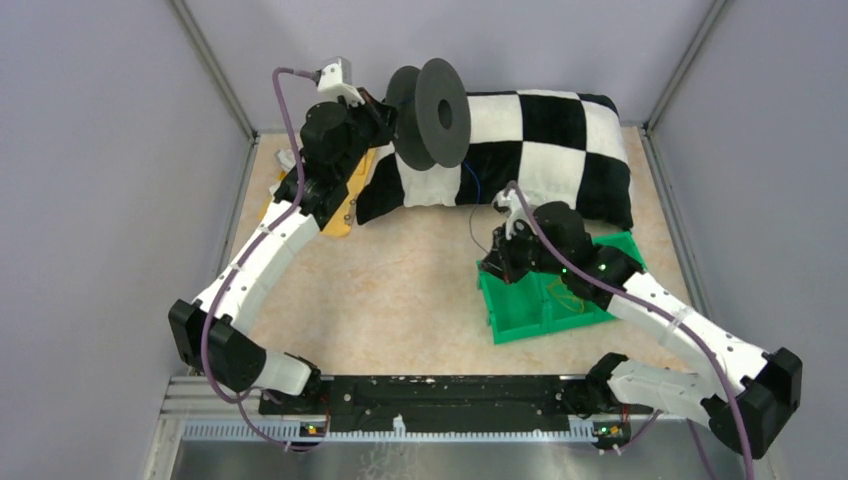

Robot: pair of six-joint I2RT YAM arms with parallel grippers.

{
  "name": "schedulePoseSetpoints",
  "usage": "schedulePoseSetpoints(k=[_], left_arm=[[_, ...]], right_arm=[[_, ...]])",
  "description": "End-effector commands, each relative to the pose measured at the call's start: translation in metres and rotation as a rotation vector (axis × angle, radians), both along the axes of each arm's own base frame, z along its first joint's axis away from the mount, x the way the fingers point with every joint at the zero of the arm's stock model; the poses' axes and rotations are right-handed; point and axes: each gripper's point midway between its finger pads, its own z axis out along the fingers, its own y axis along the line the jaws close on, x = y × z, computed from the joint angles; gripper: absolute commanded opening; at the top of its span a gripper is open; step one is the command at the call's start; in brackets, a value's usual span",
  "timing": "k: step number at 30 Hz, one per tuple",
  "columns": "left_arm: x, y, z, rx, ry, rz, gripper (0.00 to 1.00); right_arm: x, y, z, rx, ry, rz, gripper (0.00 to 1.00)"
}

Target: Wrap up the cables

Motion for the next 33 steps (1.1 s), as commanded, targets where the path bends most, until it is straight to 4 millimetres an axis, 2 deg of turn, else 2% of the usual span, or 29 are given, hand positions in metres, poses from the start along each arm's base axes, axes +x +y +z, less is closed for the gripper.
schedulePoseSetpoints(k=[1, 3, 7, 15, 19, 25, 29, 33], left_arm=[[0.006, 0.023, 0.058, -0.235, -0.152, 0.138, 0.00], [0.012, 0.023, 0.050, -0.225, -0.136, 0.152, 0.00], [0.019, 0.009, 0.033, -0.171, -0.110, 0.121, 0.00], [0.007, -0.026, 0.012, 0.058, -0.152, 0.052, 0.00], [-0.004, -0.044, 0.001, 0.166, -0.176, -0.020, 0.00], [-0.023, -0.063, -0.012, 0.241, -0.213, -0.162, 0.00], [-0.031, -0.068, -0.017, 0.309, -0.244, -0.222, 0.00], [-0.044, -0.077, -0.025, 0.401, -0.280, -0.331, 0.00]], right_arm=[[-0.014, 0.028, 0.026, -0.062, -0.059, 0.127, 0.00], [-0.023, 0.041, 0.034, -0.068, -0.080, 0.190, 0.00], [-0.028, 0.057, 0.063, -0.023, -0.124, 0.267, 0.00], [-0.011, 0.067, 0.126, 0.015, -0.306, 0.293, 0.00], [0.004, 0.067, 0.147, 0.015, -0.390, 0.270, 0.00], [0.030, 0.053, 0.163, 0.043, -0.431, 0.179, 0.00], [0.046, 0.033, 0.171, 0.068, -0.454, 0.074, 0.01], [0.058, 0.011, 0.172, 0.017, -0.489, -0.020, 0.01]])
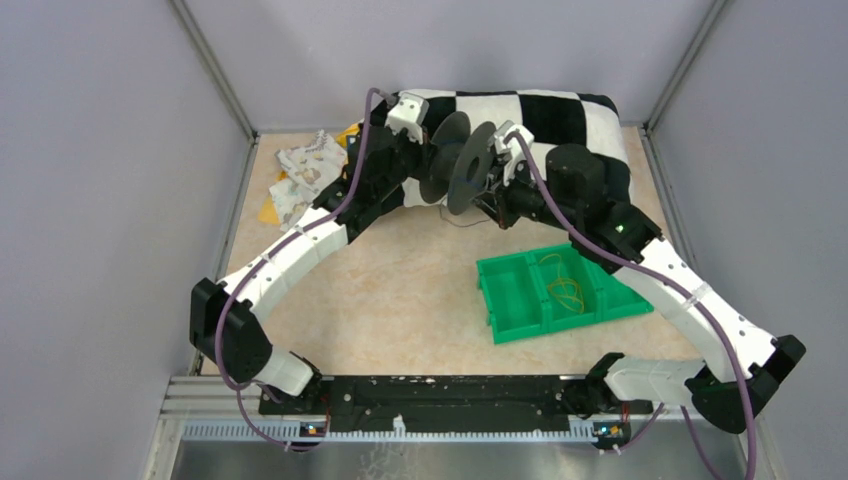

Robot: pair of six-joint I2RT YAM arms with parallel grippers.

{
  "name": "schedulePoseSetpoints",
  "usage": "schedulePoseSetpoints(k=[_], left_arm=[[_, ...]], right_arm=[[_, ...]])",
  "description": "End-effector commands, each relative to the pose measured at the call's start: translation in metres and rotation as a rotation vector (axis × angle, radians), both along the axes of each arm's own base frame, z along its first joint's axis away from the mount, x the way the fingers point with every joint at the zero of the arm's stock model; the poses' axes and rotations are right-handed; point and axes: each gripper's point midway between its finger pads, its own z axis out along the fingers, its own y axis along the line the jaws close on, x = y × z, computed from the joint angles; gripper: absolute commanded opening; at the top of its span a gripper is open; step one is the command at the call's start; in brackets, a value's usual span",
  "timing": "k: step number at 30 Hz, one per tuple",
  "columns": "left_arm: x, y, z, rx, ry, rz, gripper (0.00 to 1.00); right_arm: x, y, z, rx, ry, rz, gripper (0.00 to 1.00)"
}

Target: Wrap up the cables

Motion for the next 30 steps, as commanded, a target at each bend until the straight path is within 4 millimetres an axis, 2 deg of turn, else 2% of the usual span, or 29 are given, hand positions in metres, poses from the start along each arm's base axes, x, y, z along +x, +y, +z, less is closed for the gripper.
schedulePoseSetpoints(k=[1, 9, 14, 17, 24, 26, 30], left_arm=[[-0.028, -0.009, 0.050, 0.033, -0.197, -0.164, 0.00], [-0.065, -0.015, 0.030, 0.201, -0.291, -0.382, 0.00], [-0.087, -0.012, 0.023, 0.264, -0.339, -0.482, 0.00], [-0.100, -0.012, 0.025, 0.275, -0.358, -0.530, 0.00], [-0.115, -0.006, 0.039, 0.261, -0.388, -0.550, 0.00], [-0.123, -0.008, 0.046, 0.249, -0.394, -0.585, 0.00], [-0.130, -0.004, 0.072, 0.207, -0.426, -0.576, 0.00]], right_arm=[[0.013, -0.024, 0.025, 0.024, -0.099, -0.113, 0.01], [0.034, -0.073, 0.017, -0.045, -0.112, -0.277, 0.01], [0.044, -0.093, 0.004, -0.075, -0.093, -0.329, 0.05], [0.049, -0.103, -0.010, -0.087, -0.066, -0.357, 0.13], [0.069, -0.133, -0.061, -0.077, 0.048, -0.447, 0.31], [0.072, -0.136, -0.073, -0.055, 0.077, -0.458, 0.36], [0.074, -0.136, -0.091, -0.005, 0.143, -0.475, 0.52]])
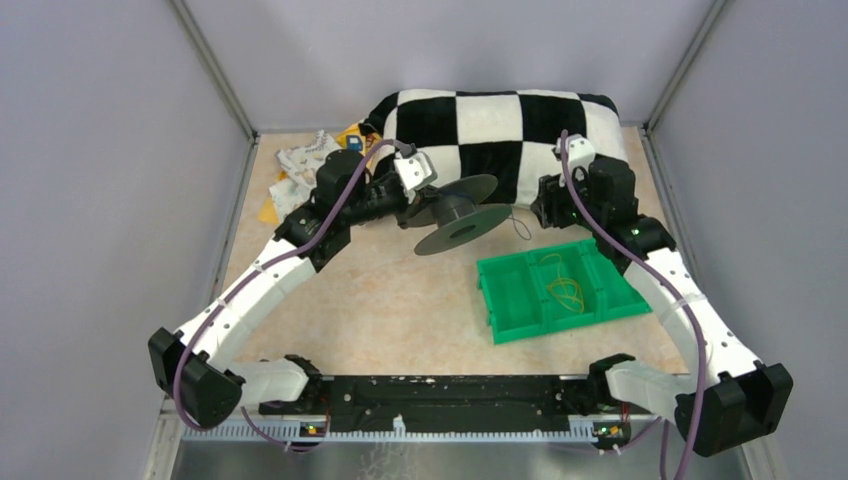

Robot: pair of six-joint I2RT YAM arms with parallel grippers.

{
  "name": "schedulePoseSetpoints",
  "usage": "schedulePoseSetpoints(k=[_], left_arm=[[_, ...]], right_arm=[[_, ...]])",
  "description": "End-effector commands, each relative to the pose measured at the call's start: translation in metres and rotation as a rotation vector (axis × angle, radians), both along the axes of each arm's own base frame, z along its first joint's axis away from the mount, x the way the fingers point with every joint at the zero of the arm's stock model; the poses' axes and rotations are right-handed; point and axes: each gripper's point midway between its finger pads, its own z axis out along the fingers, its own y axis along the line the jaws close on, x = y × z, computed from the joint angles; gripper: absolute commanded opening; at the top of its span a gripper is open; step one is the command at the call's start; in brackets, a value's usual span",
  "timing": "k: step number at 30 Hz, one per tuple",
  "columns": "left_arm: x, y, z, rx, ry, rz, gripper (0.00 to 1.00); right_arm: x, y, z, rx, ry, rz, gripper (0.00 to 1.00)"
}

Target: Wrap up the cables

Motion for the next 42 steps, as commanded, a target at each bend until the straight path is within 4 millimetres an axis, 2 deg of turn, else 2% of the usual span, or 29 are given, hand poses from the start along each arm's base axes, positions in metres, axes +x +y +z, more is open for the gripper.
schedulePoseSetpoints(k=[1, 5, 9, 13, 18, 22, 25, 27, 33, 42], left_arm=[[-0.017, 0.002, 0.080, -0.147, -0.162, -0.040, 0.00], [-0.014, 0.009, 0.106, -0.224, -0.170, 0.019, 0.00], [-0.012, 0.014, 0.121, -0.258, -0.171, 0.056, 0.00], [-0.015, 0.018, 0.133, -0.282, -0.183, 0.063, 0.00], [-0.008, 0.025, 0.137, -0.286, -0.176, 0.097, 0.00], [-0.005, 0.023, 0.134, -0.296, -0.157, 0.090, 0.00], [-0.003, 0.020, 0.134, -0.323, -0.127, 0.089, 0.00], [-0.002, 0.018, 0.131, -0.337, -0.105, 0.086, 0.00], [0.007, 0.016, 0.144, -0.397, -0.080, 0.116, 0.00], [0.021, 0.024, 0.157, -0.476, -0.059, 0.211, 0.00]], right_arm=[[0.008, 0.008, 0.008, 0.113, -0.022, -0.010, 0.54], [-0.001, 0.006, 0.011, 0.146, -0.027, -0.018, 0.61], [-0.015, -0.001, 0.017, 0.144, -0.032, -0.037, 0.65], [-0.026, -0.017, 0.021, 0.119, -0.043, -0.098, 0.70], [-0.031, -0.034, 0.027, 0.095, -0.058, -0.157, 0.73], [-0.033, -0.027, 0.047, 0.148, -0.101, -0.128, 0.76], [-0.039, -0.012, 0.068, 0.244, -0.133, -0.074, 0.77], [-0.044, -0.004, 0.076, 0.315, -0.146, -0.047, 0.78], [-0.054, 0.012, 0.072, 0.469, -0.133, -0.012, 0.80], [-0.052, 0.024, 0.059, 0.671, -0.093, -0.034, 0.80]])
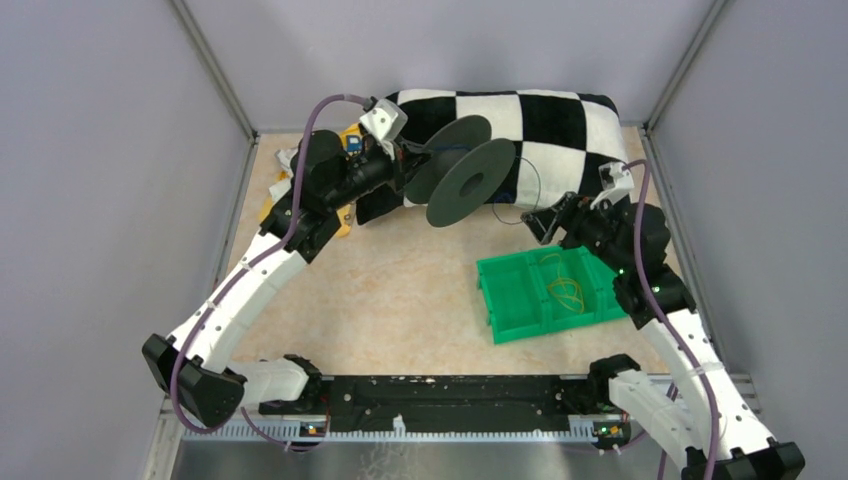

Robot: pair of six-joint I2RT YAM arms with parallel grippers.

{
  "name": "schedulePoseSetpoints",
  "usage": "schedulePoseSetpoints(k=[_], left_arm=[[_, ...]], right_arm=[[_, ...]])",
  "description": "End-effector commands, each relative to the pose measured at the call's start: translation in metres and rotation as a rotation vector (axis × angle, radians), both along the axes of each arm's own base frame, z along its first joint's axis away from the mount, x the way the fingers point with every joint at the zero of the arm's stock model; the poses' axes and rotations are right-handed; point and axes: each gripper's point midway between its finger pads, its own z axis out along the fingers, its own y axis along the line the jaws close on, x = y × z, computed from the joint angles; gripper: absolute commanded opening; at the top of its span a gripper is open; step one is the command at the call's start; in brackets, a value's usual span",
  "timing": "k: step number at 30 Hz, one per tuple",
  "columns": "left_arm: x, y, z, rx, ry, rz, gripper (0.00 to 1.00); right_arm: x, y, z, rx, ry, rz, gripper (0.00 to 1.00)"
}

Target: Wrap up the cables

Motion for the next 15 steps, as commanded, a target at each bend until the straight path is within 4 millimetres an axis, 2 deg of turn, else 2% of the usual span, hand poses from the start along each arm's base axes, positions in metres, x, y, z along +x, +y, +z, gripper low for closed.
schedulePoseSetpoints(k=[1, 7, 11, 15], left_arm=[[-0.001, 0.013, 0.079, -0.187, -0.149, 0.067, 0.00], [0.011, 0.020, 0.084, -0.238, -0.115, 0.142, 0.00], [0.020, 0.022, 0.080, -0.234, -0.096, 0.184, 0.00], [0.025, 0.023, 0.079, -0.230, -0.088, 0.200, 0.00]], right_arm=[[0.003, 0.008, 0.017, 0.198, -0.033, -0.009, 0.80], [0.000, 0.014, 0.022, 0.357, -0.076, 0.007, 0.80], [-0.009, 0.011, 0.030, 0.363, -0.130, 0.011, 0.81], [-0.012, -0.003, 0.035, 0.326, -0.170, -0.058, 0.82]])
